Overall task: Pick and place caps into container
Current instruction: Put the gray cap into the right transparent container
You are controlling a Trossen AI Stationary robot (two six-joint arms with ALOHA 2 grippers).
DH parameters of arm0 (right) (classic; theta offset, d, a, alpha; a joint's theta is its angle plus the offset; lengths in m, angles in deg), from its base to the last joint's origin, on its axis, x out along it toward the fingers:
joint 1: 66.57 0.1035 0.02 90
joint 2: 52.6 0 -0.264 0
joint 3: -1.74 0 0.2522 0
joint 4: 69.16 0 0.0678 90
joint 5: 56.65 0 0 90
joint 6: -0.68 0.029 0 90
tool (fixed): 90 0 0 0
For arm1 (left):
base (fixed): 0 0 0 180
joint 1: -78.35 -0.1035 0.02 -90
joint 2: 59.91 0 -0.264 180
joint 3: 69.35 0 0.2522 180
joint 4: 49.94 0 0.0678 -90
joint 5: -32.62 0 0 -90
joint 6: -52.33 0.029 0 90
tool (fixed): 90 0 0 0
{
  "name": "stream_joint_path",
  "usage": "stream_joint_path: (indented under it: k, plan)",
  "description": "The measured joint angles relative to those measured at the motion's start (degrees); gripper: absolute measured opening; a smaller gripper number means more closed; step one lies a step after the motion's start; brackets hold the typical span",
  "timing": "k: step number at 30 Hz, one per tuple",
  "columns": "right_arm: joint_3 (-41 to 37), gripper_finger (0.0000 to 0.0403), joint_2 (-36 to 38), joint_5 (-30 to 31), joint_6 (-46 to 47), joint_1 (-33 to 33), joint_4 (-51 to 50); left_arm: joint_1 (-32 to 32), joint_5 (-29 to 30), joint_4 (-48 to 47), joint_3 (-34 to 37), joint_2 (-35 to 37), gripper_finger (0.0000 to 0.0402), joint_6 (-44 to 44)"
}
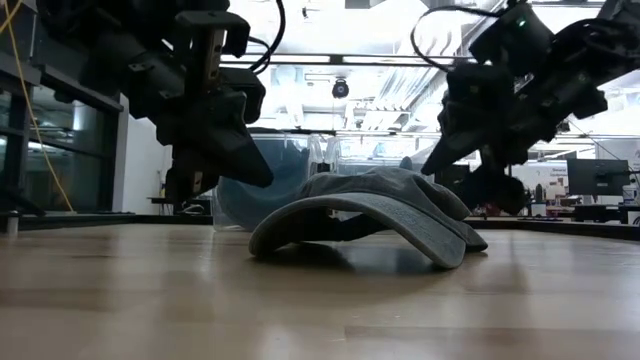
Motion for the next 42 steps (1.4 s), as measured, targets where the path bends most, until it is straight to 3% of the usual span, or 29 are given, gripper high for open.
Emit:
stream_joint_path:
  k: [15,26,31,35,42]
  plan:
    - [0.0,0.0288,-3.7,-10.6,-1.9,-3.8,7.3,0.0,-0.2,-0.1,0.0,0.0,0.0,0.5]
    - [0.0,0.0288,-3.7,-10.4,-3.6,-3.8,9.2,0.0,-0.8,0.7,0.0,0.0,0.0,2.0]
    - [0.0,0.0288,-3.8,-7.5,-5.0,-3.8,9.1,-0.9,-1.6,1.5,0.0,0.0,0.0,2.2]
    - [0.2,0.0288,-6.0,-6.9,-5.6,-3.9,9.5,-1.9,-2.1,2.0,0.0,0.0,0.0,2.5]
    - [4.6,0.0287,-12.8,-11.0,-7.6,-3.8,12.2,-2.4,-2.8,1.9,0.0,0.0,0.0,2.4]
